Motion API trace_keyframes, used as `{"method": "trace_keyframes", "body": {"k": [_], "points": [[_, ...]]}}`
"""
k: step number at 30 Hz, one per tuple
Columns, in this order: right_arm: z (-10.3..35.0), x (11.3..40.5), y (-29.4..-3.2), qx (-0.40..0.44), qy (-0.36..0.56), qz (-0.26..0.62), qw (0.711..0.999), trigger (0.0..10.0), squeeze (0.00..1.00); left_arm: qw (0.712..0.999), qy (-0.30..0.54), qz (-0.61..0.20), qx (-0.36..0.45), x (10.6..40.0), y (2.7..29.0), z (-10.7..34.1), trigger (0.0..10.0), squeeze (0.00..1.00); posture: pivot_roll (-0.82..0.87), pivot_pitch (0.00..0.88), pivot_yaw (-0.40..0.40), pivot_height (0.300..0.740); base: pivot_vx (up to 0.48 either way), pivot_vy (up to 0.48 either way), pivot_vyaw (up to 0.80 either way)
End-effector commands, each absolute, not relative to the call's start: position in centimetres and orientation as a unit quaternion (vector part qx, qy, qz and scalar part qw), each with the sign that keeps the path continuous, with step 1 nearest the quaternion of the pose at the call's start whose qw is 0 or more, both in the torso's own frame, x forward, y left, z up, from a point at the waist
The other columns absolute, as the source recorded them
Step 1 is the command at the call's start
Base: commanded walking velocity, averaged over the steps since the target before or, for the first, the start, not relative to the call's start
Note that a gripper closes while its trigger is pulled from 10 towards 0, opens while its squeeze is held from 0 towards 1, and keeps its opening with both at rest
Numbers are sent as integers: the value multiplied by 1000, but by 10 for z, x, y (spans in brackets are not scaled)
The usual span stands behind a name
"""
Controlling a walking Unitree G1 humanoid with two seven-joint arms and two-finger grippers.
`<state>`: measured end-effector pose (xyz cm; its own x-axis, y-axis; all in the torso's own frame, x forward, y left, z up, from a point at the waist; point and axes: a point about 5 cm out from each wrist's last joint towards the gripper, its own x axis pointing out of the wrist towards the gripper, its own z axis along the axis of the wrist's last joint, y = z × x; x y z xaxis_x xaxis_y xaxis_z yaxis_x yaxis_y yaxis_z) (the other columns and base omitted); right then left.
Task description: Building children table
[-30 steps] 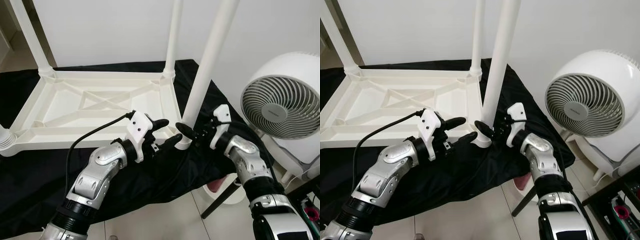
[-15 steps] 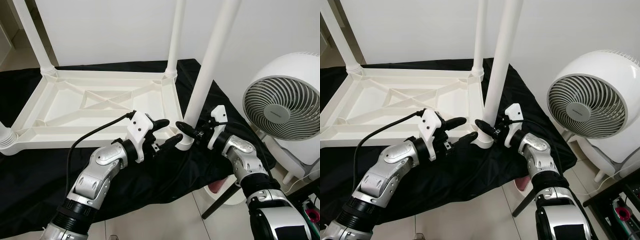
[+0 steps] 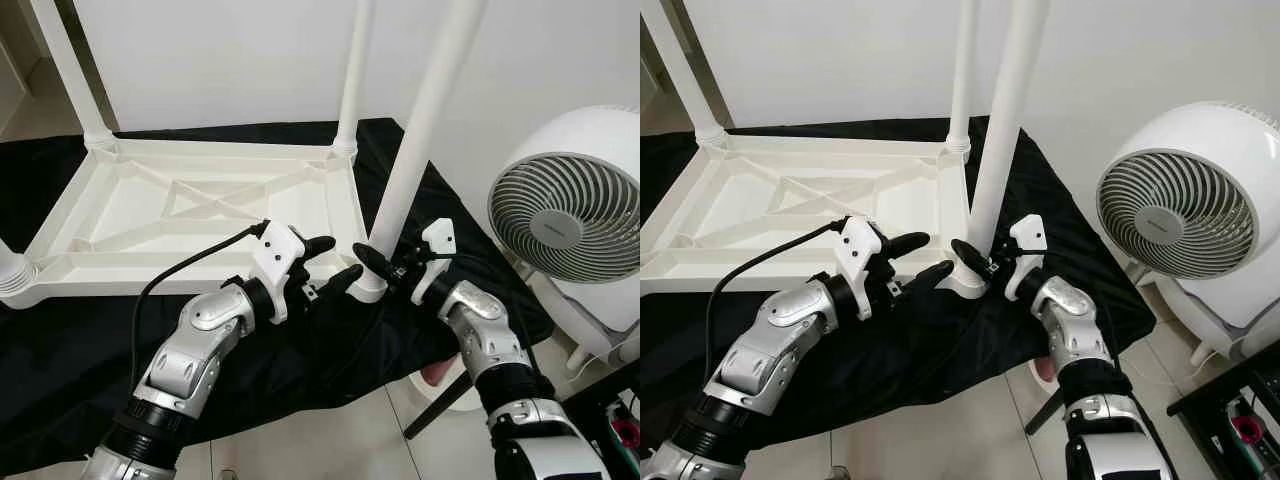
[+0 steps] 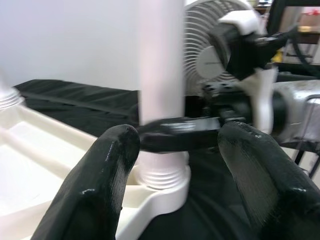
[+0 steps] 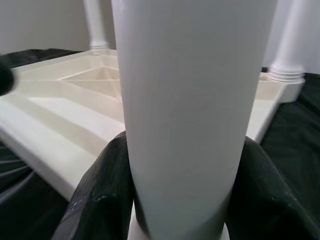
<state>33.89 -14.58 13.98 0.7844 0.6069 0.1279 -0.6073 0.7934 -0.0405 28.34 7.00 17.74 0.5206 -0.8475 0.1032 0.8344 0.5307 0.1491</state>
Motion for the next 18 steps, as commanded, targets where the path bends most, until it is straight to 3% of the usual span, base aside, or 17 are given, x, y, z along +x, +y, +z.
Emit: {"method": "trace_keyframes", "body": {"k": [1, 4, 10, 18], "points": [[133, 337, -147, 18, -50, 277, 959, 0, 0, 863, -75, -498, 43, 280, 68, 175, 10000, 0, 66, 8, -31, 740, 0, 0, 0], [134, 333, -141, 14, -58, 256, 965, 0, 0, 862, -75, -499, 44, 280, 68, 174, 10000, 0, 68, 4, -35, 740, 0, 0, 0], [135, 327, -131, 38, -44, 118, 991, 0, 0, 862, -74, -499, 45, 280, 68, 173, 10000, 0, 62, 0, -44, 740, 0, 0, 0], [133, 317, -110, 66, -44, 39, 996, 0, 0, 860, -74, -502, 44, 281, 66, 172, 10000, 0, 60, 0, -41, 740, 0, 0, 0]]}}
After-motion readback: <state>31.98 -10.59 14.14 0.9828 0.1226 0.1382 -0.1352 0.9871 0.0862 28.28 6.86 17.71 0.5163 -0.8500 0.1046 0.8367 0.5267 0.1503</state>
